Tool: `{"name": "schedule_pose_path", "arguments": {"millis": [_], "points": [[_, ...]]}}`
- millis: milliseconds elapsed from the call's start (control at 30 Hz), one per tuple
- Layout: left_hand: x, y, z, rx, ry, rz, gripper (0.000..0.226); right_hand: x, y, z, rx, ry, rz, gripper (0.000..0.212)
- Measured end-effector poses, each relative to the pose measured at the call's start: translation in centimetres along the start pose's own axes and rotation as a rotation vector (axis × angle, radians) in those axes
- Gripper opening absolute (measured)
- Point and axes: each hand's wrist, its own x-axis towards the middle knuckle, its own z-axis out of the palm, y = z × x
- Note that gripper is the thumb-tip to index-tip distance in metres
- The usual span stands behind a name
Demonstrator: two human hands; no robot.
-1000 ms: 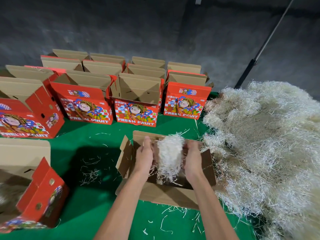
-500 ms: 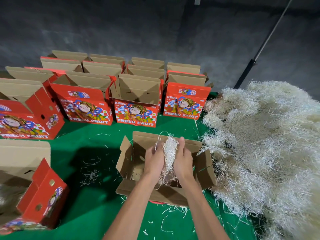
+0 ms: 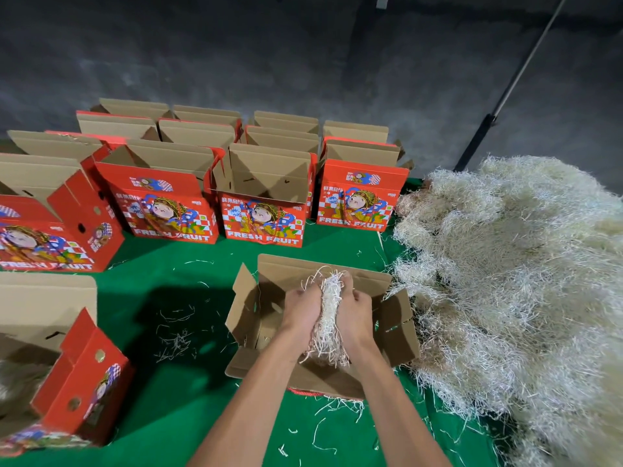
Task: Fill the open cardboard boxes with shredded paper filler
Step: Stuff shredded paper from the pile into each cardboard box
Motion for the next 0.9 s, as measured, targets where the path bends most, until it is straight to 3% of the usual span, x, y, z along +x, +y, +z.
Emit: {"name": "schedule_pose_path", "arguments": {"millis": [133,300,400,467,600,900], "points": [[0.7,1.3,-1.5,0.049,0.016,-0.062,0.014,1.0,-0.6,-1.0,-0.028,-0.038,0.021,0.047],[1.7,2.2,-2.4,-0.171,-0.065,-0.13,0.024,1.3,-1.2,-0.9,0.008,-0.06,0.056,0.047],[1.0,1.0,-0.5,-0.117,0.071,-0.041,0.007,0.9,-0.9,0.3,0.054,0.103,-0.017,0.05],[0.8,0.3,0.1,-0.01,0.12,0.015,0.009,1.1,-0.8,-0.1,0.079,0.176,-0.048,0.051],[1.5,1.4,-0.8,-0.069,0.223,0.019,0.006,1.5,-0.6,-0.3,0.113,0.068,-0.006,0.043],[1.8,0.9,-0.8,-0.032,0.309,0.078,0.025,1.8,0.1,0.6,0.139,0.158,-0.021,0.05]]}}
